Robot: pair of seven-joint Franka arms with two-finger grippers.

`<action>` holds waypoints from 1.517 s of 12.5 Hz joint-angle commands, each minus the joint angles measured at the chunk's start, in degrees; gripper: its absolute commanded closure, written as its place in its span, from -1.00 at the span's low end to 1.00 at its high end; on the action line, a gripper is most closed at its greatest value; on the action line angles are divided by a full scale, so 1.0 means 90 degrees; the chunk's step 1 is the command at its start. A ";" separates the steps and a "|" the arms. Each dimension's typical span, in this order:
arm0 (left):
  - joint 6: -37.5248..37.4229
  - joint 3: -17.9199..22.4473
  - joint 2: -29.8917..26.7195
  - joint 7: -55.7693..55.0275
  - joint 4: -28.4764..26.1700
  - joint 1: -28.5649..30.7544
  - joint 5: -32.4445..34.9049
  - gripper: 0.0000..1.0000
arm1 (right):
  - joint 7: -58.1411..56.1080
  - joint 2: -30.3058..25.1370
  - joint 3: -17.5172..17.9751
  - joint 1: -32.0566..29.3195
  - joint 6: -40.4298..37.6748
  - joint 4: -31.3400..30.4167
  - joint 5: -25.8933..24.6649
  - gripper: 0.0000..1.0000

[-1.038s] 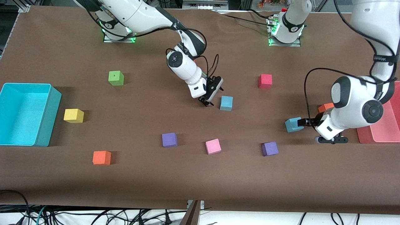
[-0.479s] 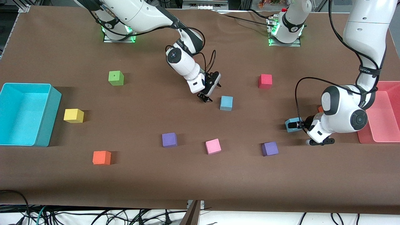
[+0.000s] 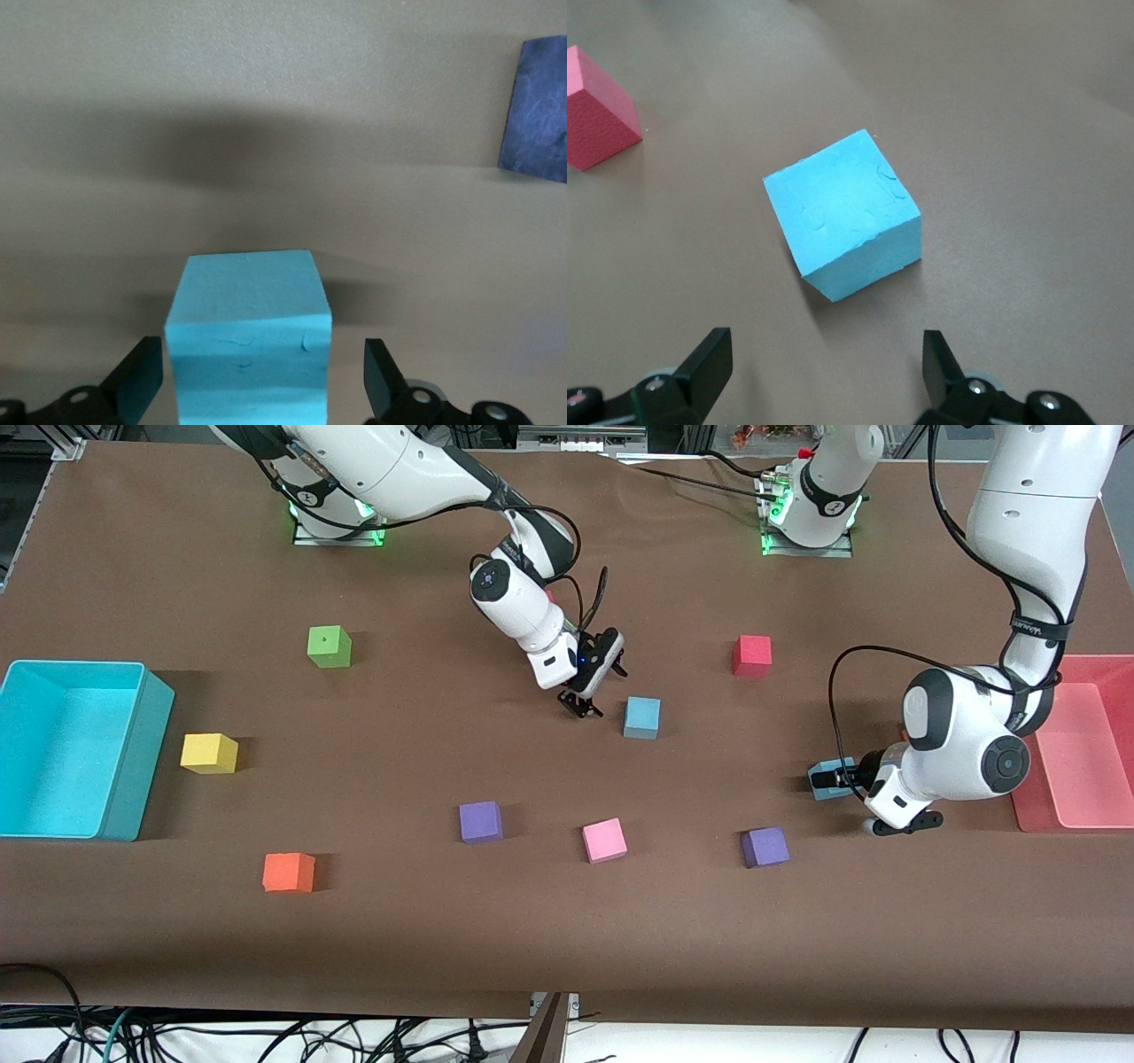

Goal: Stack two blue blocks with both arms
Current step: 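Grasp the second light-blue cube with the left gripper and lift it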

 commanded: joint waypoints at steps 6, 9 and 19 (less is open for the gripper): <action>0.0427 0.0030 -0.0074 -0.0630 -0.0308 -0.0106 0.0239 0.28 | -0.0120 0.0131 0.0300 -0.0007 0.0904 -0.0170 0.0038 -0.93; 0.0456 0.0021 -0.0054 -0.0669 -0.0289 -0.0223 0.0239 0.28 | -0.0129 0.0345 0.0300 0.0071 0.1313 -0.0209 0.0018 -0.93; -0.0540 -0.0612 -0.1273 -0.2414 -0.0220 -0.1551 0.0317 0.41 | -0.0110 0.0473 0.0280 0.0091 0.1314 -0.0063 -0.0001 -0.93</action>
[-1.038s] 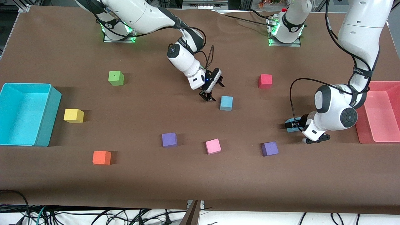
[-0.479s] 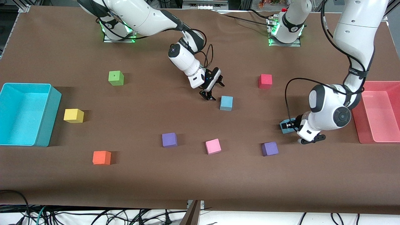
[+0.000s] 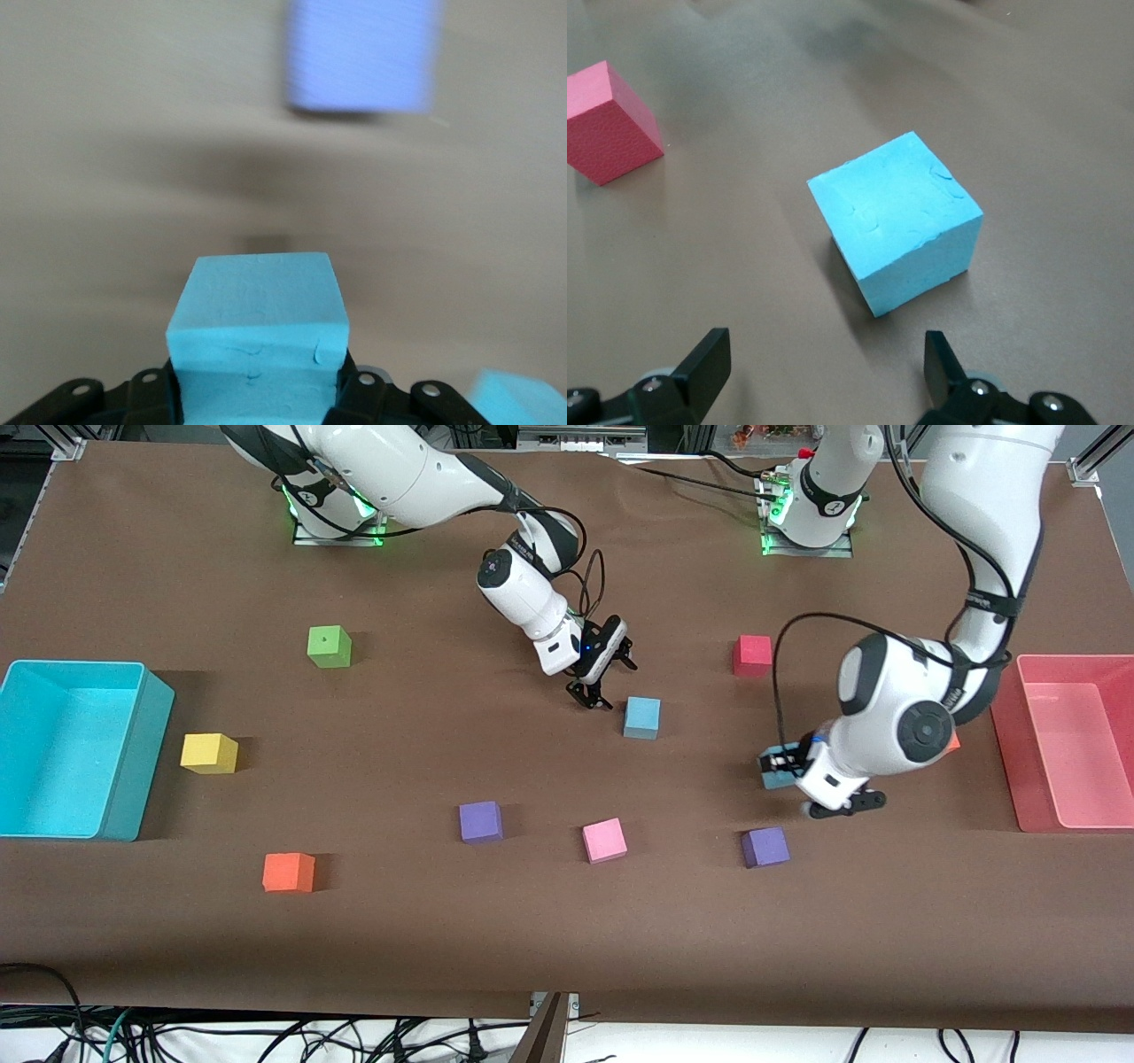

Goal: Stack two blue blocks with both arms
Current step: 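Carry the held cube over the placed blue cube and lower onto it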

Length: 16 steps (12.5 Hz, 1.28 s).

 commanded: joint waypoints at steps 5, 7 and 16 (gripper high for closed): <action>0.0025 -0.0930 -0.0164 -0.1621 0.0228 -0.0902 0.0318 0.42 | -0.0091 0.0227 0.0058 -0.0049 0.0116 0.0301 0.0001 -0.93; 0.0230 -0.0949 0.0098 -0.1651 0.0208 -0.1059 0.0533 0.42 | -0.0091 0.0227 0.0058 -0.0049 0.0116 0.0301 -0.0009 -0.93; 0.0436 -0.0969 0.0500 -0.1690 0.0130 -0.1490 0.0436 0.40 | -0.0091 0.0227 0.0058 -0.0049 0.0116 0.0311 -0.0009 -0.93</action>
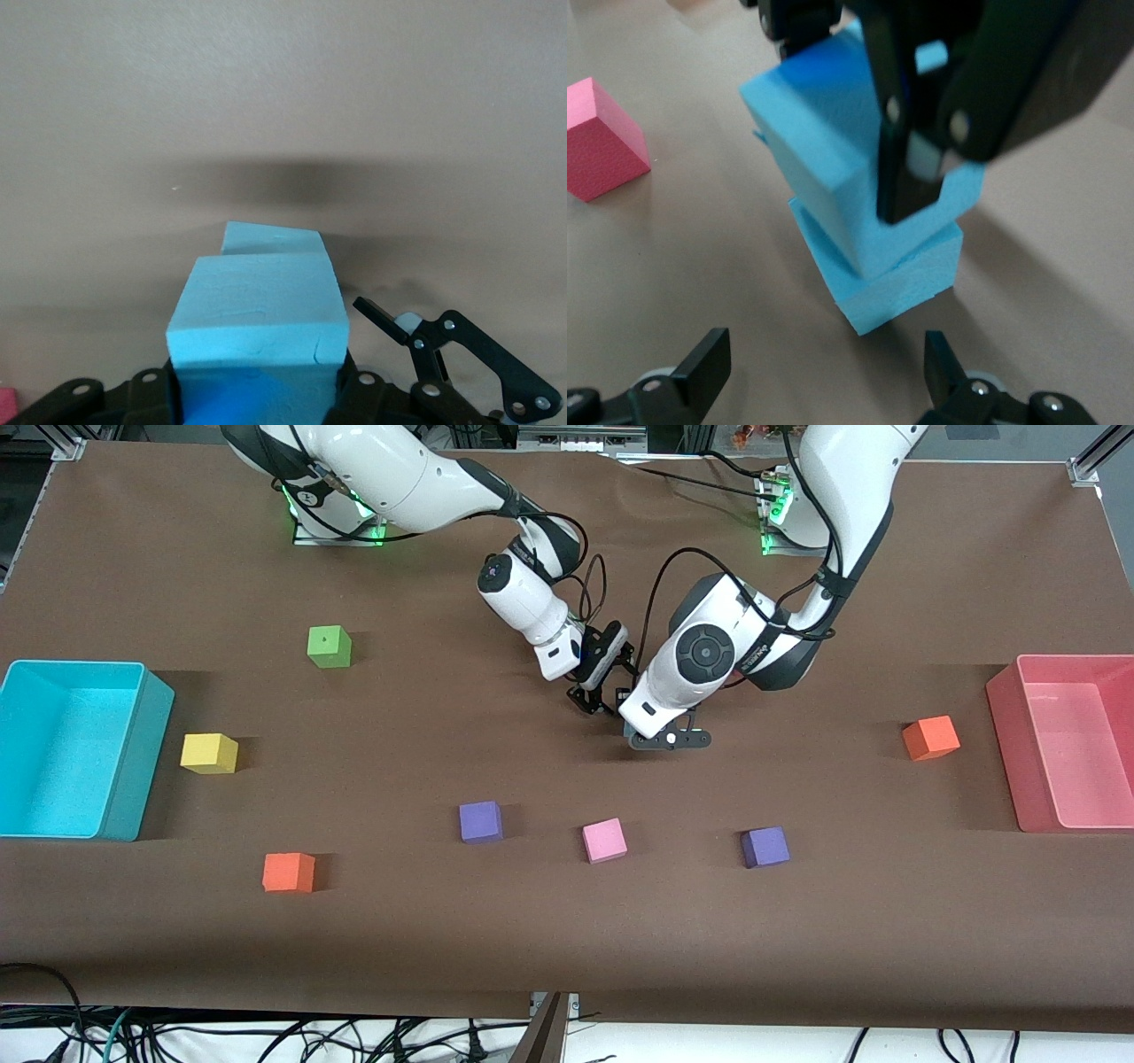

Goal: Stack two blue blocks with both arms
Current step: 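Carry the held cube over the placed blue cube and lower onto it, then open the left gripper and raise it away from the stack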

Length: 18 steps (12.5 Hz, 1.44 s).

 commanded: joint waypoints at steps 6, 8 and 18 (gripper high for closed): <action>0.0013 0.0001 0.0041 -0.0126 0.0054 -0.0078 0.0068 -1.00 | -0.0081 0.0116 0.0062 -0.0021 0.0107 0.0122 0.0001 -0.93; -0.0006 0.0001 0.0012 -0.0116 0.0073 -0.0059 0.0068 -1.00 | -0.0081 0.0116 0.0062 -0.0021 0.0107 0.0122 0.0001 -0.93; -0.2158 0.0010 -0.0838 -0.0038 0.1094 0.0243 -0.0215 -1.00 | -0.0110 -0.0040 0.0052 -0.0021 0.0088 -0.0083 -0.0009 -0.93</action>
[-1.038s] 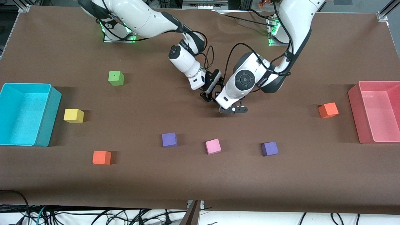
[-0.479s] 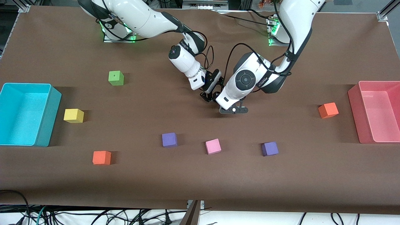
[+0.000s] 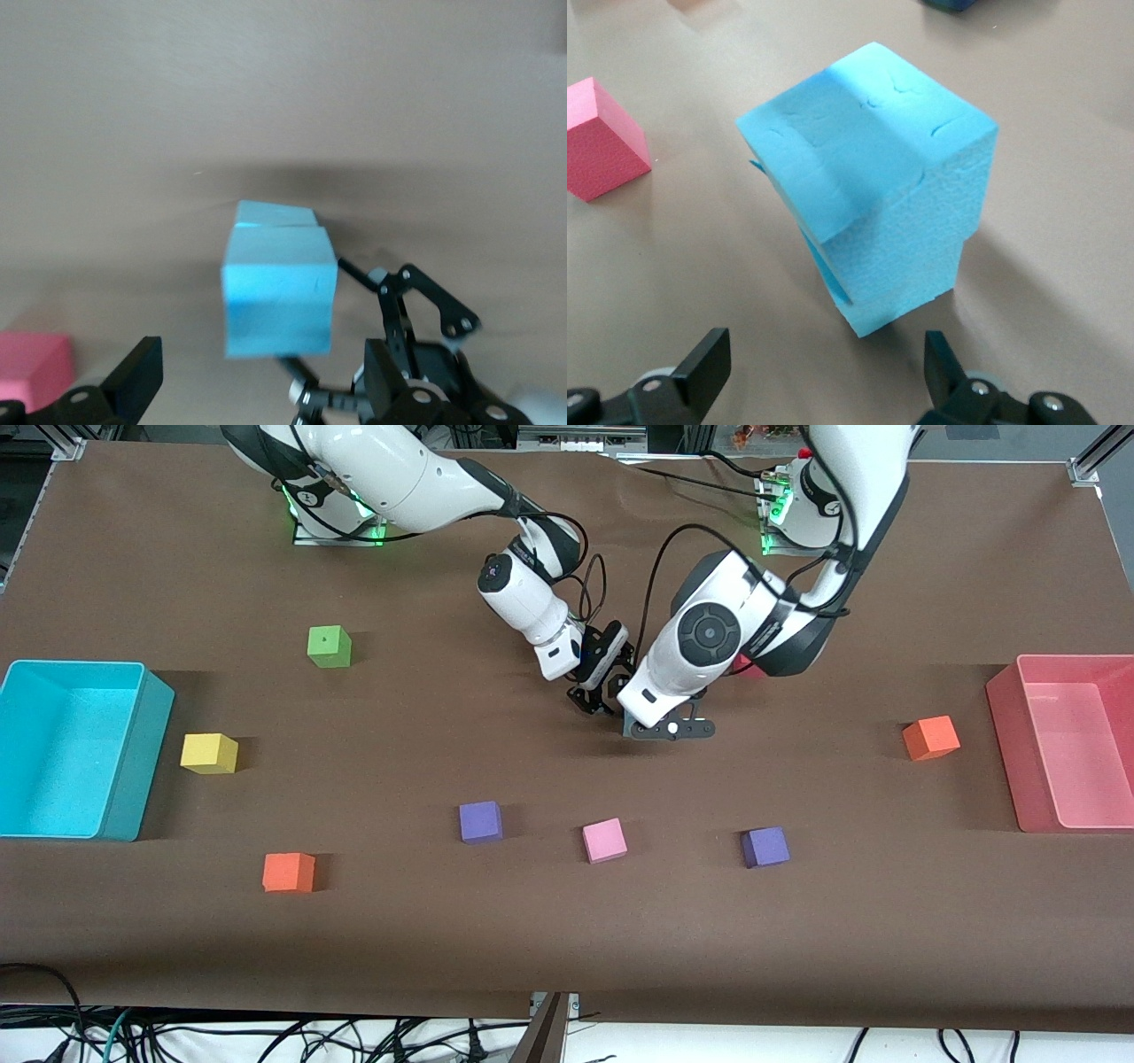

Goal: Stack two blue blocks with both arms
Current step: 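Open the left gripper and raise it away from the stack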

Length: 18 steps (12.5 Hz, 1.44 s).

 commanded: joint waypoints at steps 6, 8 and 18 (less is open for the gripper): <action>-0.2942 0.0061 -0.0378 0.0831 0.2386 0.1456 -0.0020 -1.00 | -0.0094 -0.0167 0.0043 -0.0024 0.0025 -0.0238 -0.0006 -0.93; -0.3090 0.0120 -0.0602 0.0841 0.2445 0.1846 0.0000 -1.00 | -0.0103 -0.0294 0.0042 -0.0043 -0.0014 -0.0404 -0.0006 -0.93; -0.1928 0.0686 -0.2996 0.2276 -0.0054 0.2289 0.0352 -1.00 | -0.0103 -0.1552 0.0023 -0.0511 -0.1398 -0.1118 -0.0006 -0.93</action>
